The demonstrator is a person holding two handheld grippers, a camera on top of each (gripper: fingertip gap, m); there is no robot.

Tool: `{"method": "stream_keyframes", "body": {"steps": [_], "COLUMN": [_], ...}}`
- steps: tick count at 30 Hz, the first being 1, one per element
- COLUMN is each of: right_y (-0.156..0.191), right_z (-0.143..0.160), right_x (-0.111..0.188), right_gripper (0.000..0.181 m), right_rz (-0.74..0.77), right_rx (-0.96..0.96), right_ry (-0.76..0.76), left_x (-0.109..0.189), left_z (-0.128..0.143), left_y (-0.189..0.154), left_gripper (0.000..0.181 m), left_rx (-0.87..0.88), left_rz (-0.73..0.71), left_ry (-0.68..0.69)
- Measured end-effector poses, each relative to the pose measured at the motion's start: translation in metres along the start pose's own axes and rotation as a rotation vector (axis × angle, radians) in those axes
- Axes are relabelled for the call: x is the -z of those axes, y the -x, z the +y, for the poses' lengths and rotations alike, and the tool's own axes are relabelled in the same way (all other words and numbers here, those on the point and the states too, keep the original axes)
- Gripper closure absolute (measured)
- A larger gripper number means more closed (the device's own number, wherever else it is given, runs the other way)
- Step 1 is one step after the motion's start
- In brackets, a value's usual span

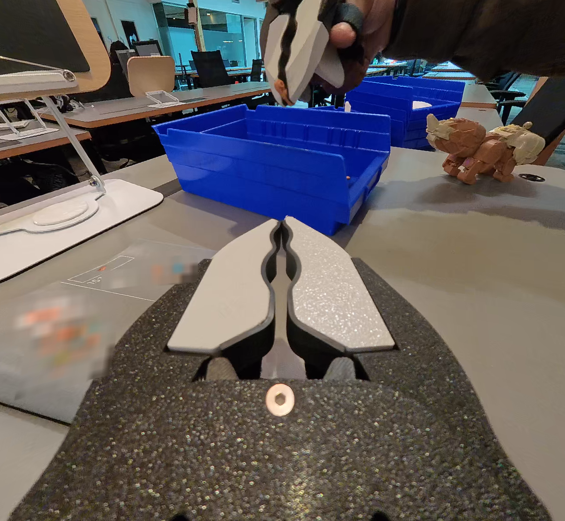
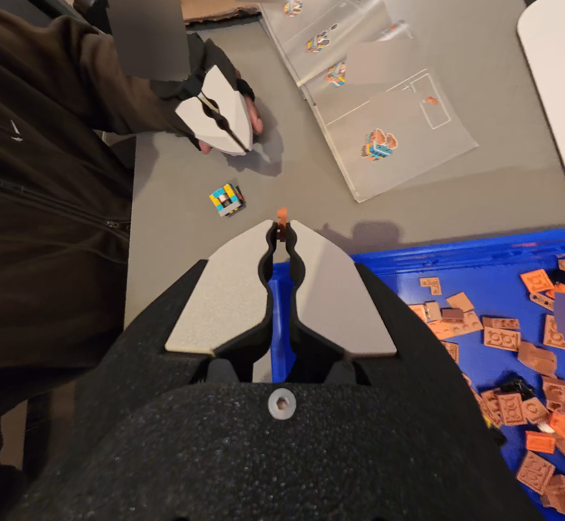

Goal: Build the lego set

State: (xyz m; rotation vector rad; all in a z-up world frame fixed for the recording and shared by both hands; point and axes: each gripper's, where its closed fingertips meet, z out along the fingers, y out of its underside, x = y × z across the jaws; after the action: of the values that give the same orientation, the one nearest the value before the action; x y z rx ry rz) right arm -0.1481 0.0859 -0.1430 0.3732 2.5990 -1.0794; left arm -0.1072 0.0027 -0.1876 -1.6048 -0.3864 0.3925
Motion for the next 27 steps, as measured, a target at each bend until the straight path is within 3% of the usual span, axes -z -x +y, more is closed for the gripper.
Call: {"method": "stream_keyframes", "body": {"steps": [11, 17, 21, 27], "right_y": [0.042, 0.073, 0.097, 0.11], "right_z": [-0.021, -0.052, -0.064, -0.049], "right_x": [-0.035, -0.057, -0.063, -0.086], "right_gripper": [0.177, 0.177, 0.177, 0.176], "right_rz": [0.011, 0.036, -0.083, -0.26], "right_rx": [0.051, -0.099, -0.239, -0.382], "right_ry": [-0.021, -0.304, -0.513, -0.587], "left_x": [0.0, 0.008, 0.018, 0.037], "left_z": [-0.002, -0.021, -0.041, -0.058], "left_y": [-0.004, -0.009, -0.024, -0.047], "left_gripper": [0.181, 0.166, 0.15, 0.141], "left_rx": [-0.036, -0.121, -0.233, -0.442], "left_rz": [0.005, -0.006, 0.038, 0.136], "left_ry": [-0.008, -0.111, -0.225, -0.315]}}
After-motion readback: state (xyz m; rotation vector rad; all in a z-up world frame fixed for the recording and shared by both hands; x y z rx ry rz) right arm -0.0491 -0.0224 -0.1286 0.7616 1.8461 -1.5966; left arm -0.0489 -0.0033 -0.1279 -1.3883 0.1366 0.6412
